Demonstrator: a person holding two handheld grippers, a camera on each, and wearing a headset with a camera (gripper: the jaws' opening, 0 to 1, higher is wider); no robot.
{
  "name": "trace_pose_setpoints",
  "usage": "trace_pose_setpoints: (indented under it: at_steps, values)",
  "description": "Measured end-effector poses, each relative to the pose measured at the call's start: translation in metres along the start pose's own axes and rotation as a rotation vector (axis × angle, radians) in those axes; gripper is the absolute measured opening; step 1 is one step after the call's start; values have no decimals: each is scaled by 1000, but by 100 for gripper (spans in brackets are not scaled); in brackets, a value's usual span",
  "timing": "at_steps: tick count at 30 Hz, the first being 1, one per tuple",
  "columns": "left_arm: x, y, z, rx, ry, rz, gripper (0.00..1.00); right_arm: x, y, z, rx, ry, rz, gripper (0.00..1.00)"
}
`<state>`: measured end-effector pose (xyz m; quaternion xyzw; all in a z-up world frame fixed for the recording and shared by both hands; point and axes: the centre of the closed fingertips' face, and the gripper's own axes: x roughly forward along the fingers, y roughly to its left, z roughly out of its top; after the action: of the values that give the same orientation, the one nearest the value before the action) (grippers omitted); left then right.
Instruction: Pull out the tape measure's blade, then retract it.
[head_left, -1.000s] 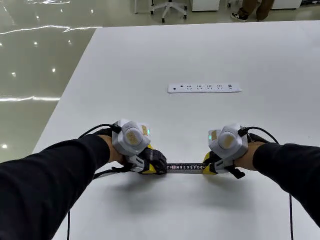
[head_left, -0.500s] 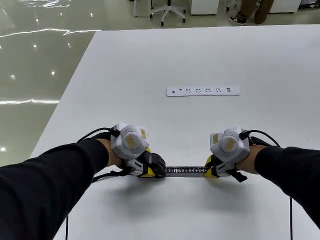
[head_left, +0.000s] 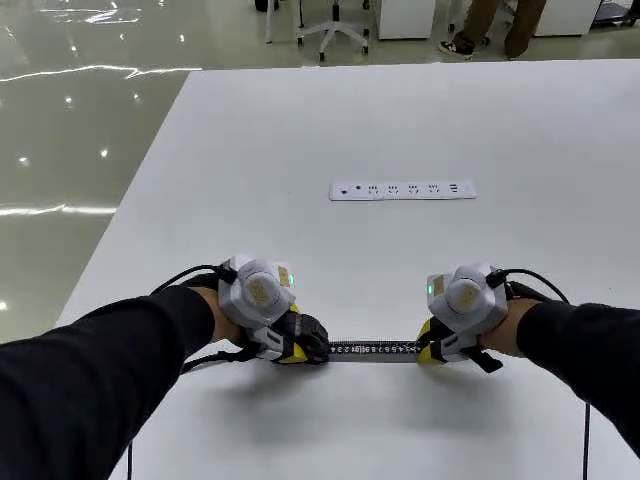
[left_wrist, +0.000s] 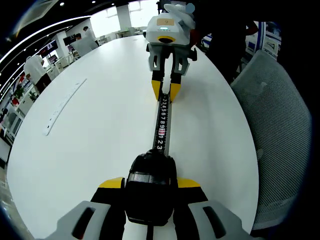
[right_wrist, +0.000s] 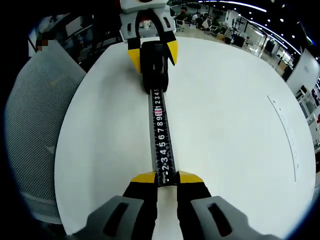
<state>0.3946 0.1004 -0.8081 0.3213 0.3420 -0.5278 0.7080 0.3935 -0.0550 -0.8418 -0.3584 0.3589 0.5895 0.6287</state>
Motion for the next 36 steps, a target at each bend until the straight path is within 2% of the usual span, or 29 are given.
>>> trace_pose_setpoints:
  at_steps: [36]
  values:
    - [1, 0, 0, -7, -2, 3, 33, -15, -4, -27, 27, 16, -8, 8]
